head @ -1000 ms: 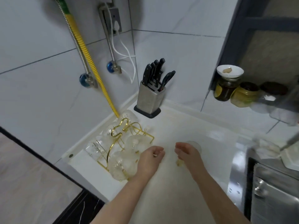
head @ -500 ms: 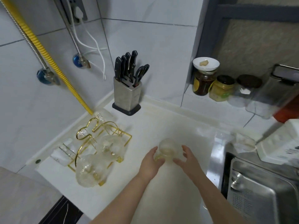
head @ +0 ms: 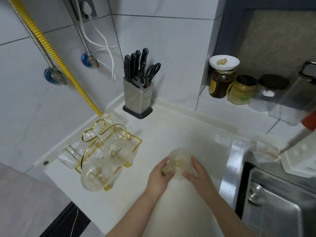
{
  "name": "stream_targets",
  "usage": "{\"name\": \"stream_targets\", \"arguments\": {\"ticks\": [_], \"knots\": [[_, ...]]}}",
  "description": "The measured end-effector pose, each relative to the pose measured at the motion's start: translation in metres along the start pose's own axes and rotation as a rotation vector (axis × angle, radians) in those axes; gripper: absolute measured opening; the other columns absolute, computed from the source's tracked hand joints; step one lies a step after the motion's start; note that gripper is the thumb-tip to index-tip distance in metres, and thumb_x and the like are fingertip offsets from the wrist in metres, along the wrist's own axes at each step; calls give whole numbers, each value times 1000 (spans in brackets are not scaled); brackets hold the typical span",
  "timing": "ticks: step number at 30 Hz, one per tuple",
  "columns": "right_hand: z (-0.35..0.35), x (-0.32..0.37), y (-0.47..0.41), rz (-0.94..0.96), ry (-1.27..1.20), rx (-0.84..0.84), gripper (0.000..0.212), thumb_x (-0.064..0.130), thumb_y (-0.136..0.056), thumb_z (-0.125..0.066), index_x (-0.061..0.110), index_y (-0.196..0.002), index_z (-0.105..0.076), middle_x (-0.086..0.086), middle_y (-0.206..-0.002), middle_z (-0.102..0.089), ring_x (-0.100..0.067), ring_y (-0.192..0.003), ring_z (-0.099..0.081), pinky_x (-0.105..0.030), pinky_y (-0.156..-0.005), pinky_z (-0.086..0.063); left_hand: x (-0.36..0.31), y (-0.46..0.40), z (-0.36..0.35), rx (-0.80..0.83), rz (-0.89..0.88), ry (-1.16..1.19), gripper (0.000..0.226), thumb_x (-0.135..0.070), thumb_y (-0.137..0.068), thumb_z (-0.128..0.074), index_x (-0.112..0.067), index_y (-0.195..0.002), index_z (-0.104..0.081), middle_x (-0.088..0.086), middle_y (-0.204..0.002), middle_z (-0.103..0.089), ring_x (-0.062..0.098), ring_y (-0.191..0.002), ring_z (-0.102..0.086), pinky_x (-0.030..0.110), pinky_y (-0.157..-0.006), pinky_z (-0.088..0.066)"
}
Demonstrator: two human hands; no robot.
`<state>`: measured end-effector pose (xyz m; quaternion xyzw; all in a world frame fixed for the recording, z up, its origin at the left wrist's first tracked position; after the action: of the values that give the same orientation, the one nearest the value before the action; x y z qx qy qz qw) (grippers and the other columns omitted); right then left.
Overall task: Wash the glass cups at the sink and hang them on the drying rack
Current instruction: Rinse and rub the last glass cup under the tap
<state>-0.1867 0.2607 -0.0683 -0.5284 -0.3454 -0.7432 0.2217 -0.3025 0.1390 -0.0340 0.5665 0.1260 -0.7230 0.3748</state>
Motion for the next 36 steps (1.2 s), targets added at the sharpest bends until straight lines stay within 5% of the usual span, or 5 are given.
{"name": "stream_targets", "arguments": {"ticks": [5,10,27,31,36], "knots": [[10,5,59,59,-37,-62,66,45,-72,-78,33,-131,-50,3,-135,-50,-12,-129,-47,-31,-100,-48,-15,49,-2,52,-114,-9,47,-19,-86,-69,-40,-125,-56,-24,-89,-66,-17,-82,-59,2,-75,-41],[21,17,144,133,-163,-141,48,15,-84,-72,30,-124,-49,15,-118,-56,22,-96,-54,-5,-75,-48,-35,117,-11,126,-325,-18,47,-8,-82,-69,-49,-104,-59,-23,-79,-67,-3,-70,-59,9,-65,-42],[164,-17,399,151,-244,-514,70,27,-72,-83,35,-130,-45,9,-136,-53,0,-121,-53,-23,-98,-47,-98,290,-179,584,-353,123,47,-9,-87,-68,-42,-115,-52,-30,-93,-69,-13,-90,-62,12,-80,-50],[211,-38,426,102,-224,-599,75,41,-68,-77,38,-134,-41,13,-136,-43,-7,-126,-41,-30,-104,-36,-102,302,-241,590,-229,88,49,-29,-84,-74,-29,-128,-54,-11,-119,-62,8,-110,-60,38,-98,-51],[284,-80,441,79,-255,-581,64,20,-84,-71,29,-140,-40,13,-137,-50,-3,-125,-47,-19,-97,-37,-120,320,-325,519,-144,121,37,-28,-83,-74,-21,-112,-53,1,-111,-62,12,-90,-61,19,-62,-51]]}}
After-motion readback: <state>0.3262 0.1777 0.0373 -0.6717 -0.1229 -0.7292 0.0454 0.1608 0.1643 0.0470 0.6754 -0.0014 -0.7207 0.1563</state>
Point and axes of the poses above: each hand's wrist, its own y-axis away from the middle knuckle, its own z-axis out of the back of the hand, x = y × z, the point moved 1 cm from there along -y, towards the middle knuckle
